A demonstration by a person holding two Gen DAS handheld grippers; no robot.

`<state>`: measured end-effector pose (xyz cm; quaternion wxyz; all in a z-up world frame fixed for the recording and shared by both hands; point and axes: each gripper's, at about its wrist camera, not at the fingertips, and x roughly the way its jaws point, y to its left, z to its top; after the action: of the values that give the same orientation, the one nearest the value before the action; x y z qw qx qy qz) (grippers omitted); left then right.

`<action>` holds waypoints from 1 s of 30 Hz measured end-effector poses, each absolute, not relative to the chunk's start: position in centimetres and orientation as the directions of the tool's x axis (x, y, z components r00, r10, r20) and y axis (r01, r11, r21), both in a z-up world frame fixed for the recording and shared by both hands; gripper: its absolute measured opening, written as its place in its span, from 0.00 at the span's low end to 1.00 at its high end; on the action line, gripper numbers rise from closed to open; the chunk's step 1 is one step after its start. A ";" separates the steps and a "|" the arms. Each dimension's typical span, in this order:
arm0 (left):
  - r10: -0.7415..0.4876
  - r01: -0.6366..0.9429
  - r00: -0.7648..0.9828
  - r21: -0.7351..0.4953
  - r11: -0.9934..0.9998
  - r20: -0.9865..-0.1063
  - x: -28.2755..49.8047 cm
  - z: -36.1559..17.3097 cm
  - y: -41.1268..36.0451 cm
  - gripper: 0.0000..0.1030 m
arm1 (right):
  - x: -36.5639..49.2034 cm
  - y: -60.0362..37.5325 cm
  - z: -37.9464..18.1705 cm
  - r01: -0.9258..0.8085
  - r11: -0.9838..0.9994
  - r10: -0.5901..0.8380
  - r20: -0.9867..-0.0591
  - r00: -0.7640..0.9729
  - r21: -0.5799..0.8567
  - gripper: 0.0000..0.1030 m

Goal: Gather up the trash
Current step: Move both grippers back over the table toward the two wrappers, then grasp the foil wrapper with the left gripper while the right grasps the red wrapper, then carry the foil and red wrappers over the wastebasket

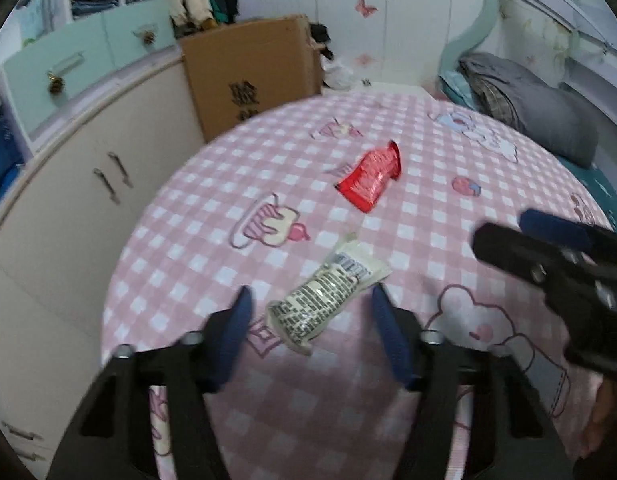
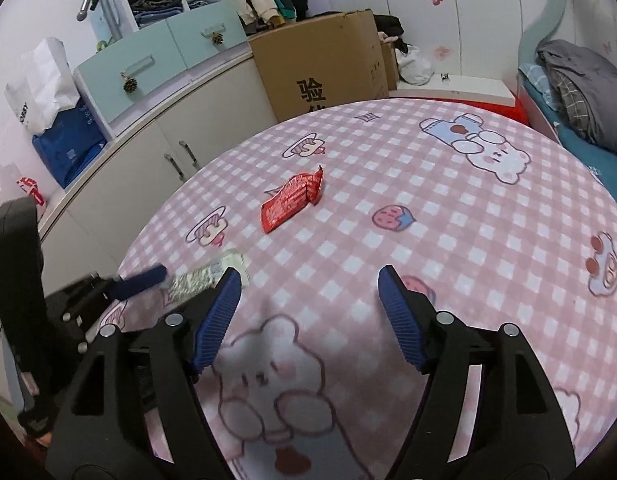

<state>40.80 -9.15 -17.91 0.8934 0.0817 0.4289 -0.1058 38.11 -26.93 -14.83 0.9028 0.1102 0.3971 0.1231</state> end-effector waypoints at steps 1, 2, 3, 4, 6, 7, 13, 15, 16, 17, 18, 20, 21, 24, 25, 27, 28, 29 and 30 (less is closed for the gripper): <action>-0.138 0.270 0.605 0.039 0.962 -0.784 40.9 -17.9 -9.1 0.40 | 38.6 -26.7 -14.8 -0.135 0.946 0.310 -0.693 0.651 0.296 0.69; -0.155 0.285 0.601 0.029 0.958 -0.784 41.0 -18.0 -9.1 0.38 | 39.1 -26.5 -14.8 -0.135 0.946 0.310 -0.697 0.647 0.295 0.70; -0.157 0.295 0.603 0.036 0.955 -0.782 41.1 -17.9 -9.1 0.31 | 39.7 -26.2 -14.9 -0.132 0.948 0.304 -0.703 0.643 0.289 0.70; -0.155 0.290 0.605 0.035 0.956 -0.781 41.2 -17.9 -8.9 0.19 | 40.3 -25.9 -14.9 -0.128 0.951 0.295 -0.710 0.640 0.281 0.70; -0.152 0.245 0.611 0.004 0.969 -0.777 41.6 -17.7 -7.9 0.17 | 41.7 -25.3 -15.0 -0.119 0.955 0.284 -0.719 0.634 0.272 0.71; -0.155 0.220 0.617 -0.020 0.975 -0.772 41.7 -17.6 -7.3 0.17 | 42.3 -25.1 -15.1 -0.114 0.956 0.279 -0.724 0.631 0.269 0.72; -0.008 -0.047 0.730 -0.062 0.997 -0.684 41.8 -15.9 -1.9 0.16 | 45.9 -23.8 -16.1 -0.077 0.970 0.230 -0.754 0.615 0.232 0.72; 0.000 -0.077 0.729 -0.082 0.994 -0.685 42.0 -15.9 -0.7 0.16 | 47.0 -23.5 -16.4 -0.072 0.972 0.221 -0.764 0.606 0.225 0.72; -0.009 -0.088 0.724 -0.104 0.991 -0.690 42.2 -15.9 0.0 0.16 | 47.5 -23.3 -16.6 -0.067 0.974 0.214 -0.769 0.602 0.218 0.72; -0.016 -0.094 0.721 -0.121 0.988 -0.693 42.2 -16.0 0.5 0.16 | 47.8 -23.1 -16.7 -0.069 0.974 0.212 -0.771 0.600 0.214 0.72; -0.017 -0.100 0.721 -0.128 0.987 -0.693 42.3 -16.0 0.8 0.16 | 48.2 -22.7 -16.8 -0.076 0.976 0.209 -0.775 0.596 0.205 0.72; -0.017 -0.102 0.729 -0.133 0.986 -0.684 42.2 -15.9 1.3 0.16 | 48.4 -22.2 -16.9 -0.086 0.980 0.197 -0.778 0.597 0.182 0.70; -0.017 -0.102 0.733 -0.134 0.986 -0.680 42.0 -15.8 1.6 0.16 | 48.5 -21.8 -16.9 -0.097 0.983 0.185 -0.781 0.597 0.159 0.53; -0.031 -0.096 0.734 -0.149 0.984 -0.679 41.6 -15.9 2.0 0.16 | 48.2 -21.1 -16.8 -0.124 0.985 0.170 -0.786 0.594 0.119 0.32; -0.030 -0.098 0.733 -0.150 0.984 -0.680 41.4 -16.0 2.2 0.16 | 48.0 -21.2 -16.7 -0.128 0.983 0.179 -0.787 0.590 0.128 0.28; -0.029 -0.103 0.730 -0.152 0.983 -0.683 40.9 -16.1 2.8 0.16 | 47.4 -21.1 -16.6 -0.146 0.976 0.218 -0.783 0.583 0.164 0.20; -0.027 -0.108 0.727 -0.153 0.982 -0.686 40.6 -16.1 3.2 0.16 | 47.0 -20.8 -16.5 -0.157 0.974 0.226 -0.782 0.581 0.165 0.20; -0.024 -0.113 0.725 -0.154 0.982 -0.688 40.3 -16.1 3.6 0.16 | 46.6 -20.5 -16.4 -0.168 0.972 0.232 -0.779 0.582 0.164 0.19; -0.020 -0.120 0.723 -0.154 0.981 -0.691 39.9 -16.2 4.1 0.16 | 45.8 -19.9 -16.2 -0.188 0.968 0.247 -0.773 0.584 0.168 0.19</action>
<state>39.86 4.10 -16.16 0.9233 -0.0942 0.3713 0.0270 45.76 -19.92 -16.15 0.8892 0.0339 0.4395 0.1224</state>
